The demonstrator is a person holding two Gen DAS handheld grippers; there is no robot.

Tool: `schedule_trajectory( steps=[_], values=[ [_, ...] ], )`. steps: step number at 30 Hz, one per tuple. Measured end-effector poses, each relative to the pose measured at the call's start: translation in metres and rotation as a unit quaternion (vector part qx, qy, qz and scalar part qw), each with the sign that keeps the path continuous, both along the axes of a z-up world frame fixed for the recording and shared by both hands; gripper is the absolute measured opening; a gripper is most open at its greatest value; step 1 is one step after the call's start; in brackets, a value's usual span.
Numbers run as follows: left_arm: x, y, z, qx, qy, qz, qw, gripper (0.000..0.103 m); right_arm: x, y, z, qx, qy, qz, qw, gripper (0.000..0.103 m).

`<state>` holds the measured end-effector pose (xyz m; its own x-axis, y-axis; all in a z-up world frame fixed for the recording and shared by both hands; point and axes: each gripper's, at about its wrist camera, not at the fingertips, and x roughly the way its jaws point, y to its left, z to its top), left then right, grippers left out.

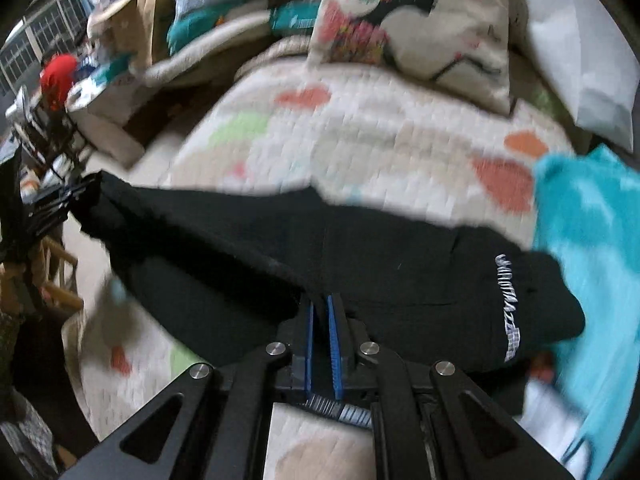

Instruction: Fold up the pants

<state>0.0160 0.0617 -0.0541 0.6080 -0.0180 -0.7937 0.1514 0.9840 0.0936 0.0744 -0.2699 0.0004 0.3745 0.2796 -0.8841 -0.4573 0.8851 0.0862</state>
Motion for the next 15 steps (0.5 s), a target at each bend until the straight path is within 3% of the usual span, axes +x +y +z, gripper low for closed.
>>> schedule_trajectory(
  steps=[7,9,10,12,14,15],
  values=[
    [-0.040,-0.007,-0.017,0.022,0.053,-0.019,0.9982,0.021,-0.041,0.014,-0.055,-0.062,0.060,0.014,0.996,0.009],
    [-0.048,-0.006,-0.015,0.021,0.059,-0.017,0.9979,0.022,-0.045,0.015,-0.057,-0.080,0.064,0.012,0.995,0.015],
    [-0.051,-0.004,-0.013,0.019,0.060,-0.014,0.9979,0.026,-0.047,0.017,-0.057,-0.092,0.067,0.011,0.993,0.019],
    [-0.060,0.006,-0.008,-0.004,0.065,-0.010,0.9978,0.031,-0.053,0.020,-0.052,-0.098,0.073,0.018,0.992,0.045],
    [-0.064,0.018,-0.002,-0.038,0.066,-0.002,0.9971,0.036,-0.064,0.027,-0.040,-0.100,0.056,0.036,0.993,0.064],
    [-0.066,0.026,0.004,-0.067,0.061,0.004,0.9958,0.036,-0.070,0.031,-0.033,-0.101,0.046,0.048,0.993,0.066]
  ],
)
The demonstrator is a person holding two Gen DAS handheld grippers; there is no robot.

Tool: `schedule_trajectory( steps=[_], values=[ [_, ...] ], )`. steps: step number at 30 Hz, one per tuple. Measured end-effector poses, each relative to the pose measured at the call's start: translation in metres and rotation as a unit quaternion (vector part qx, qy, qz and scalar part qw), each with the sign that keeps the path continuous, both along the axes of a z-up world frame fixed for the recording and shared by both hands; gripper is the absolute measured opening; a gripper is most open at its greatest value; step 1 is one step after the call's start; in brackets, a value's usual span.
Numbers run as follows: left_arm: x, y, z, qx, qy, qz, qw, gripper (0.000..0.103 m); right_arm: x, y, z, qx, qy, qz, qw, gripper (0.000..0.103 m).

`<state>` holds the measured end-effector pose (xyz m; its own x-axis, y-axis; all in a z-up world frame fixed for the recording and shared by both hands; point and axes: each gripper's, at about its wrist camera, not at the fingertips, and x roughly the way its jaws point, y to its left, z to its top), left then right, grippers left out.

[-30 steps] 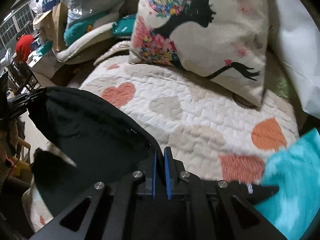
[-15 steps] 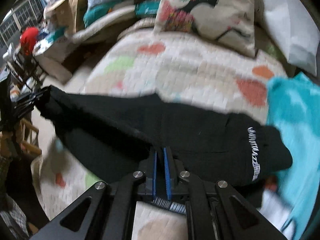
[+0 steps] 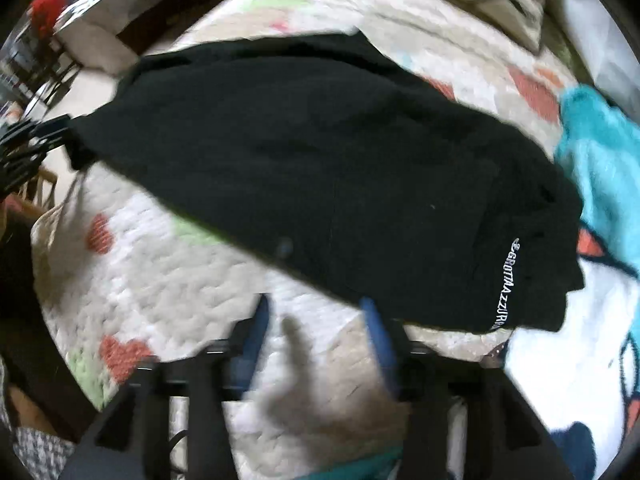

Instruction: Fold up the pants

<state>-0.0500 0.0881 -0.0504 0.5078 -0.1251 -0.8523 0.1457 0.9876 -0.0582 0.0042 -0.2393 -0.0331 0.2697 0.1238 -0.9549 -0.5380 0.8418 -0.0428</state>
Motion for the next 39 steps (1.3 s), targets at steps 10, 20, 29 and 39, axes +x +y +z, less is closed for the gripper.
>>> schedule_trajectory(
  steps=[10,20,29,39],
  values=[
    [0.006,0.102,0.028,-0.151,-0.071,0.259,0.9513,0.037,0.014,0.113,0.063,0.115,-0.068,0.121,0.984,0.065],
    [0.019,0.117,0.026,-0.206,-0.064,0.284,0.9342,0.038,0.048,0.281,0.000,0.117,0.026,0.264,0.957,0.050],
    [0.021,0.112,0.030,-0.221,-0.070,0.288,0.9289,0.038,0.022,0.300,-0.029,0.047,0.004,0.312,0.949,0.012],
    [0.013,0.128,0.029,-0.223,-0.083,0.340,0.9099,0.038,0.064,0.301,0.021,0.114,-0.064,0.239,0.962,0.012]
  ],
)
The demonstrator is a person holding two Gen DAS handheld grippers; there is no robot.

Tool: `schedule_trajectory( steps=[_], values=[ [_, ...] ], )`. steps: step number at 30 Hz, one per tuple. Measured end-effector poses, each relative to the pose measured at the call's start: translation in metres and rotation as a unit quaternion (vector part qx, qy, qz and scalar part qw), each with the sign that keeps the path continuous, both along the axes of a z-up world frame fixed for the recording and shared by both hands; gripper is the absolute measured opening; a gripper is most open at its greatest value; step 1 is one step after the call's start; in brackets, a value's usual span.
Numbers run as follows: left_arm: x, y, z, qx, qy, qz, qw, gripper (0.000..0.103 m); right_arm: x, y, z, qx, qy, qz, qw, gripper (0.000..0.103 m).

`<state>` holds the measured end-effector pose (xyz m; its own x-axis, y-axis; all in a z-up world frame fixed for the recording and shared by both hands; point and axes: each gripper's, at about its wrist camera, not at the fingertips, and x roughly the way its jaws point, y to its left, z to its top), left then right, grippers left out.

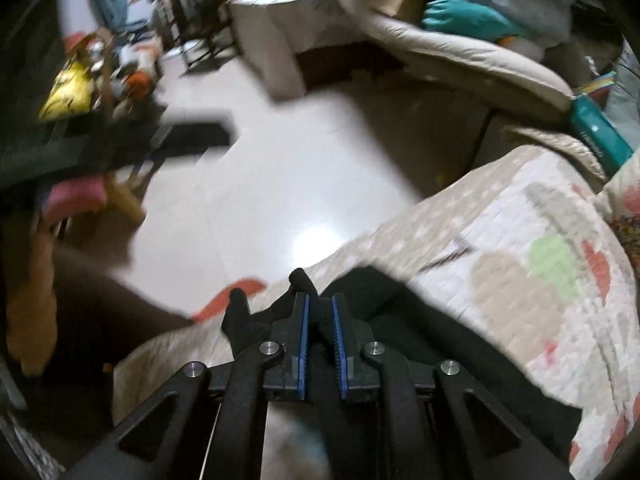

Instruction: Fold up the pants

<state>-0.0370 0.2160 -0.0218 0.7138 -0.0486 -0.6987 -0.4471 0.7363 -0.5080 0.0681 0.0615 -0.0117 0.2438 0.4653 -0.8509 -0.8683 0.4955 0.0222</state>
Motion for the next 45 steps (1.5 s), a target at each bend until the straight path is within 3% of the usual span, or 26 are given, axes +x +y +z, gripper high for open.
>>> schedule_trajectory(
  steps=[3,7,10,11,12,16,19,21,24,25,27,28,30,31,33,35,38,40,42,43,45],
  values=[
    [0.001,0.001,-0.001,0.004,0.004,0.006,1.0000,0.042,0.026,0.018,-0.004,0.020,0.028,-0.025,0.999,0.012],
    [0.009,-0.002,-0.007,-0.001,0.017,0.002,0.9999,0.043,0.050,0.025,-0.024,-0.001,0.034,-0.064,0.997,0.015],
    [0.015,-0.010,-0.011,0.008,0.028,-0.011,0.9995,0.043,0.062,0.011,-0.028,0.004,0.042,-0.104,0.994,0.038],
    [0.018,-0.014,-0.011,0.016,0.031,-0.018,0.9992,0.043,0.063,0.001,-0.022,0.019,0.042,-0.117,0.992,0.050],
    [0.020,-0.019,-0.011,0.025,0.033,-0.024,0.9988,0.043,0.061,-0.010,-0.015,0.032,0.038,-0.128,0.990,0.056],
    [0.030,-0.040,-0.014,0.054,0.045,-0.059,0.9958,0.043,0.047,-0.071,0.005,0.047,0.026,-0.168,0.984,0.057],
    [0.038,-0.062,-0.019,0.080,0.056,-0.092,0.9909,0.043,0.040,-0.140,-0.001,0.035,0.030,-0.222,0.974,0.057],
    [0.042,-0.078,-0.021,0.099,0.058,-0.112,0.9870,0.043,0.047,-0.194,-0.013,0.014,0.035,-0.274,0.961,0.057],
    [0.044,-0.092,-0.024,0.115,0.060,-0.130,0.9830,0.043,0.065,-0.289,-0.026,0.006,0.060,-0.383,0.922,0.057],
    [0.044,-0.095,-0.025,0.119,0.061,-0.133,0.9821,0.043,0.071,-0.322,-0.028,0.007,0.064,-0.422,0.904,0.057],
    [0.046,-0.100,-0.028,0.129,0.065,-0.138,0.9798,0.043,0.077,-0.391,-0.034,0.008,0.071,-0.512,0.856,0.056],
    [0.048,-0.101,-0.030,0.134,0.068,-0.140,0.9787,0.043,0.077,-0.415,-0.035,0.029,0.082,-0.534,0.841,0.049],
    [0.050,-0.104,-0.034,0.138,0.076,-0.144,0.9770,0.043,0.071,-0.458,-0.038,0.100,0.115,-0.567,0.810,0.002],
    [0.051,-0.105,-0.035,0.139,0.078,-0.145,0.9765,0.043,0.068,-0.465,-0.037,0.105,0.113,-0.579,0.801,0.000],
    [0.052,-0.107,-0.039,0.141,0.086,-0.147,0.9752,0.043,0.066,-0.468,-0.034,0.110,0.094,-0.588,0.796,0.000],
    [0.052,-0.109,-0.041,0.143,0.091,-0.152,0.9738,0.043,0.067,-0.462,-0.031,0.082,0.068,-0.591,0.799,0.000],
    [0.051,-0.111,-0.042,0.142,0.089,-0.158,0.9732,0.044,0.071,-0.445,-0.027,0.031,0.022,-0.579,0.815,0.000],
    [0.051,-0.111,-0.043,0.141,0.092,-0.159,0.9727,0.048,0.066,-0.444,-0.026,0.017,0.006,-0.576,0.818,0.002],
    [0.052,-0.110,-0.046,0.138,0.100,-0.156,0.9730,0.049,0.062,-0.448,-0.023,0.011,-0.004,-0.586,0.810,0.004],
    [0.052,-0.107,-0.049,0.128,0.105,-0.153,0.9742,0.049,0.060,-0.451,-0.022,0.002,-0.014,-0.599,0.801,0.007],
    [0.052,-0.100,-0.055,0.095,0.112,-0.145,0.9784,0.049,0.053,-0.456,-0.018,-0.003,-0.035,-0.623,0.781,0.042]
  ],
)
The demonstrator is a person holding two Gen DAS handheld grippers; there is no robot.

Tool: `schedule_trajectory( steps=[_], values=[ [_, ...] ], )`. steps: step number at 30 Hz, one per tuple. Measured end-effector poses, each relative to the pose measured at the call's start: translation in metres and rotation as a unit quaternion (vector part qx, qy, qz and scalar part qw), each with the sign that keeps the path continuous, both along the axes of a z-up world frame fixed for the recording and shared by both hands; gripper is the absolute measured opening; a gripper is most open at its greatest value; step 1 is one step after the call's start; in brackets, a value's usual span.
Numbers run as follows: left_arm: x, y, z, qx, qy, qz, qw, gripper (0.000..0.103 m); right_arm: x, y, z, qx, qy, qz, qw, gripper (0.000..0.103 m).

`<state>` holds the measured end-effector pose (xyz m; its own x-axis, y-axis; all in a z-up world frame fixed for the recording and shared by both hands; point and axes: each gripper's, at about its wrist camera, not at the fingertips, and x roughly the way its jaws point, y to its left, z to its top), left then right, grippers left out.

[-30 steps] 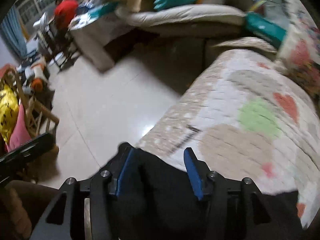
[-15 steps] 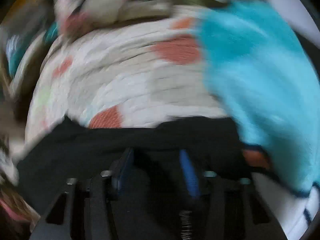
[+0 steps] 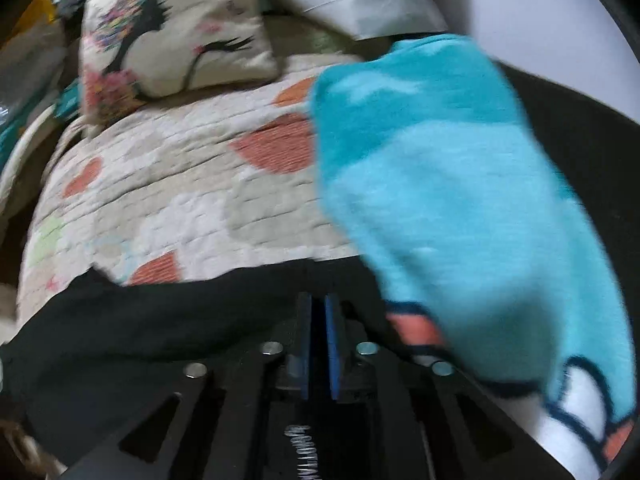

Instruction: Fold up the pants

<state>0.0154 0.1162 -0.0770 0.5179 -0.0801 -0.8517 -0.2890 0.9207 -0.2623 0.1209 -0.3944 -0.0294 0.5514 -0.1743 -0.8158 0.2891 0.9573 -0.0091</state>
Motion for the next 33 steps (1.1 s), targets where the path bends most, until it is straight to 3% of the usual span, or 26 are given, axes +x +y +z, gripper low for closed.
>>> schedule_trajectory(
  steps=[2,8,14,16,18,22,26,33],
  values=[
    [-0.001,0.009,-0.006,-0.034,0.006,0.016,0.9993,0.048,-0.009,-0.001,0.009,0.005,-0.030,-0.003,1.000,0.045],
    [-0.017,0.035,-0.017,-0.091,0.014,0.064,0.9937,0.049,-0.013,0.063,0.026,0.027,-0.071,0.125,0.989,0.060],
    [-0.026,0.052,-0.033,-0.178,0.016,0.141,0.9736,0.049,-0.013,0.144,0.020,0.067,-0.051,0.257,0.963,0.061],
    [-0.023,0.050,-0.041,-0.199,0.017,0.146,0.9690,0.049,-0.015,0.175,0.015,0.056,-0.038,0.295,0.953,0.061],
    [-0.020,0.044,-0.047,-0.205,0.015,0.130,0.9699,0.049,-0.015,0.197,0.012,0.056,-0.029,0.322,0.945,0.061],
    [-0.014,0.032,-0.058,-0.207,0.017,0.091,0.9739,0.050,-0.010,0.250,0.007,0.088,0.002,0.390,0.917,0.061],
    [-0.009,0.027,-0.062,-0.224,0.009,0.087,0.9706,0.064,0.002,0.302,0.003,0.103,0.036,0.444,0.889,0.062],
    [-0.003,0.025,-0.065,-0.243,-0.001,0.103,0.9646,0.066,0.032,0.408,-0.015,0.098,0.119,0.555,0.818,0.062]
  ],
)
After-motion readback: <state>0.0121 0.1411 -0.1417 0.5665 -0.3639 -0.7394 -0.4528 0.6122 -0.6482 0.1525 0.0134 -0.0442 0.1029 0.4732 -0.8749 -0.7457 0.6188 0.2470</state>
